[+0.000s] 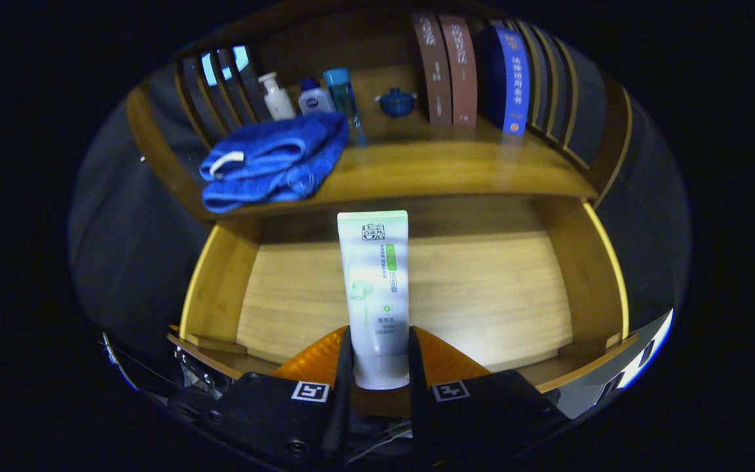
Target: Pull open the drawer, take out the items inside it, and place them on the countertop above the cabinet.
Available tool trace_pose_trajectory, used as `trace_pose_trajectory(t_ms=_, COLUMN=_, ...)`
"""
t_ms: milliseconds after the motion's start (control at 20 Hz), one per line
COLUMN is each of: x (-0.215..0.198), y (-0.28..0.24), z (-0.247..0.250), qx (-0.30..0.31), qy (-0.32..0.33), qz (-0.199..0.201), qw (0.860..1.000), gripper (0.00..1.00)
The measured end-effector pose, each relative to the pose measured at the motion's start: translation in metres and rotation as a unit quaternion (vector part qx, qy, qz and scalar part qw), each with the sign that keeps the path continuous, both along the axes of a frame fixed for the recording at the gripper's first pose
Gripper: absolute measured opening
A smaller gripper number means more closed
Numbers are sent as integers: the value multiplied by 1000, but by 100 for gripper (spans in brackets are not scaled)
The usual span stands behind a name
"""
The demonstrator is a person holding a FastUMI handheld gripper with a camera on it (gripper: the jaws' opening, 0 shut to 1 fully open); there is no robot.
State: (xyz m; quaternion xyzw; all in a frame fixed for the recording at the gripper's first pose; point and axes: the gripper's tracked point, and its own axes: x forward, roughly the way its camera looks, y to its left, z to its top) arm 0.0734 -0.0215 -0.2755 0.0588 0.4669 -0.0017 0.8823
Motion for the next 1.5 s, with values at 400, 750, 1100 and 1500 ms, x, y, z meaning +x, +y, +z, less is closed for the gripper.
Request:
trace_pose_trajectory(t_ms=400, x=125, y=-6, z=54, qx=-4, qy=-71, qz=-26, qw=997, gripper=42)
trace_pose_trajectory(t_ms=750, x=189, y=-13, z=-5, qx=-40, qy=1, qz=-41, qw=998, gripper=42)
trace_pose_trajectory(t_ms=1100, x=197, y=-19, z=-19, qx=-56, qy=17, qz=-38, qw=998, gripper=48)
trace_pose_trajectory(t_ms=1500, x=185, y=-13, z=-6, qx=-41, qy=-13, qz=-41, qw=998, gripper=100)
